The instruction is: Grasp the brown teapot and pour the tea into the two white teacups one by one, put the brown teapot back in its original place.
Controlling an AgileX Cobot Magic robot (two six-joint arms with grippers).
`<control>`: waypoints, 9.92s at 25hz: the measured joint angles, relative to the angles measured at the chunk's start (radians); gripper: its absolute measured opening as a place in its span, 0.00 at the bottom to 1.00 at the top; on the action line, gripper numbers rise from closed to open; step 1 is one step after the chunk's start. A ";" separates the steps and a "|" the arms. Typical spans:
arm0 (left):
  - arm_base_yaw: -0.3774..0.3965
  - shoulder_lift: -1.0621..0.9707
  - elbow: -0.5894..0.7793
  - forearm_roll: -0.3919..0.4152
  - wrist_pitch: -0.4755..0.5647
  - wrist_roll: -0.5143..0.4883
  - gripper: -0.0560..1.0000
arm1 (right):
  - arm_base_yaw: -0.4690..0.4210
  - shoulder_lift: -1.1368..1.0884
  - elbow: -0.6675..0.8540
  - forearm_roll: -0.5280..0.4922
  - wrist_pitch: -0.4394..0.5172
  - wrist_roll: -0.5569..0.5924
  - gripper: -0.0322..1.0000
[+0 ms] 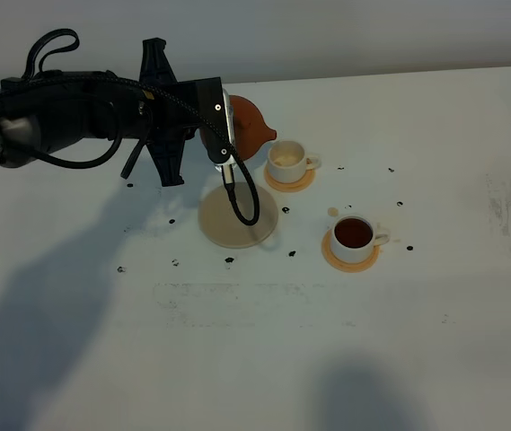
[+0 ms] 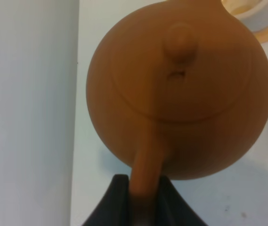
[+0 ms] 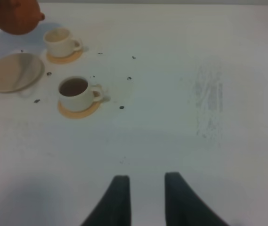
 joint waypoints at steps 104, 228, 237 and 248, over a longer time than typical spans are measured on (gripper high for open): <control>-0.041 0.050 0.000 0.422 -0.236 0.043 0.15 | 0.000 0.000 0.000 0.000 -0.001 0.000 0.22; -0.009 -0.023 0.000 0.391 -0.044 -0.506 0.15 | 0.000 0.000 0.000 0.000 -0.001 0.000 0.22; 0.004 -0.023 0.000 0.260 0.024 -0.757 0.15 | 0.000 0.000 0.000 0.000 -0.001 0.000 0.22; 0.005 0.024 0.000 0.204 0.048 -1.083 0.15 | 0.000 0.000 0.000 0.000 -0.001 0.000 0.22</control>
